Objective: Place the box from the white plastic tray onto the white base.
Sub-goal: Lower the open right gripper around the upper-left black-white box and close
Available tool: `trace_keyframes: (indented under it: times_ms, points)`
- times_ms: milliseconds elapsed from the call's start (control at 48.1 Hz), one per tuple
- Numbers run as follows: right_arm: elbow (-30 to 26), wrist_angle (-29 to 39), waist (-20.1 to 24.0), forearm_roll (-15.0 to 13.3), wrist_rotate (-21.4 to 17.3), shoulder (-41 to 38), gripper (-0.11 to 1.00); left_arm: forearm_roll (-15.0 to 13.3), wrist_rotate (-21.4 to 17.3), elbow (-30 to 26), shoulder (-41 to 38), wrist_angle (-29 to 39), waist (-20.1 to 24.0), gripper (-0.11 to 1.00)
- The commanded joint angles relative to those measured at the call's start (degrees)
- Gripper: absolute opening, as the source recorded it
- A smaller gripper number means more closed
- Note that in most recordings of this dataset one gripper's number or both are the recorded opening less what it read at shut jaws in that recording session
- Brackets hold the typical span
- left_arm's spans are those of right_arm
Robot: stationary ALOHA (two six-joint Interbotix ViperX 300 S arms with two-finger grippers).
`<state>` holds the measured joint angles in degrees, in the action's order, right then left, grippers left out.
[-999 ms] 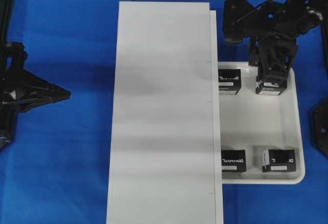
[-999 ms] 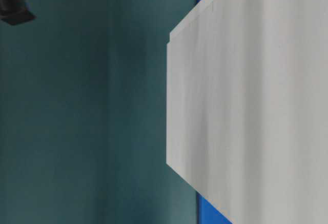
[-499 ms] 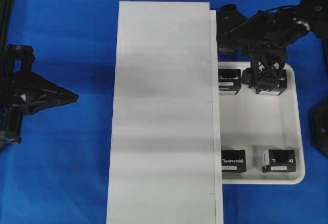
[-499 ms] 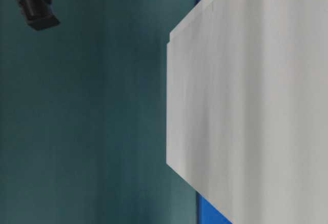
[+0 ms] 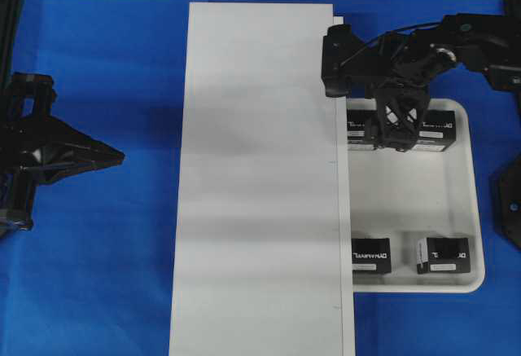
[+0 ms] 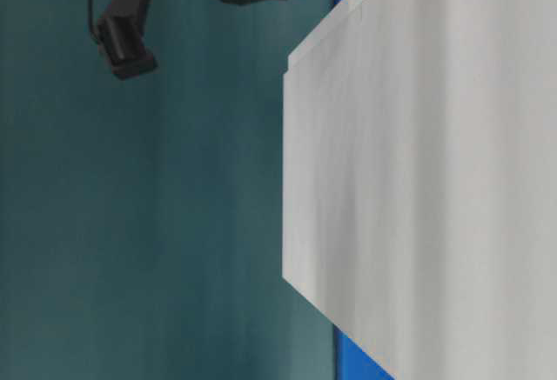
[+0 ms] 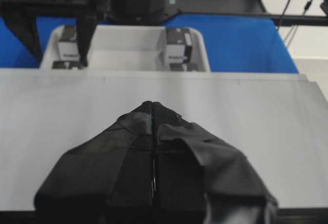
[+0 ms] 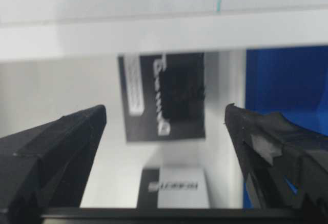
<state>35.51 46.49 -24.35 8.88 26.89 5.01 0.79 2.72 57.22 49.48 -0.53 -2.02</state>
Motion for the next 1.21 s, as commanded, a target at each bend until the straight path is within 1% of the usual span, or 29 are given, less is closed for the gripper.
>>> trace_keyframes:
  times_ms: [0, 125, 208, 374, 686, 874, 999, 1019, 1082, 1123, 1186]
  points:
    - [-0.2, -1.6, 0.5, 0.3, 0.4, -1.8, 1.00, 0.1, 0.2, -1.5, -0.2, -0.6, -0.1, -0.07]
    - [-0.2, -1.7, 0.6, 0.7, 1.3, -3.3, 1.00, 0.1, 0.1, -1.5, -0.1, -0.6, -0.1, -0.07]
    - [-0.2, -1.8, 0.6, 1.3, 1.4, -4.0, 1.00, 0.0, 0.1, -1.5, -0.1, -0.7, -0.1, -0.07]
    - [0.4, -2.6, 0.7, 1.4, 1.5, -5.1, 1.00, 0.1, 0.1, -1.5, -0.2, -0.6, -0.1, -0.07]
    - [2.3, -6.6, 0.8, 1.5, 1.4, -6.1, 1.00, 0.1, 0.1, -1.5, -0.3, -0.6, 0.0, -0.07]
    - [2.4, -6.7, 0.8, 1.7, 1.1, -6.1, 1.00, 0.1, 0.1, -1.5, -0.3, -0.6, 0.0, -0.07]
    - [2.4, -5.4, 1.1, 1.9, 0.5, -6.1, 0.99, 0.1, 0.1, -1.5, -0.3, -0.6, 0.0, -0.07]
    - [2.4, -5.2, 1.2, 2.0, 0.4, -6.1, 0.98, 0.0, 0.1, -1.5, -0.3, -0.6, 0.0, -0.07]
    - [2.3, -4.1, 1.8, 2.0, 0.5, -6.0, 0.91, 0.1, 0.1, -1.5, -0.3, -0.6, 0.0, -0.07]
    - [2.2, -3.5, 2.2, 1.9, 0.6, -5.9, 0.83, 0.1, 0.1, -1.5, -0.3, -0.7, 0.0, -0.07]
    - [2.1, -2.8, 2.6, 2.0, 0.6, -5.7, 0.67, 0.1, 0.1, -1.5, -0.1, -0.6, 0.0, -0.07]
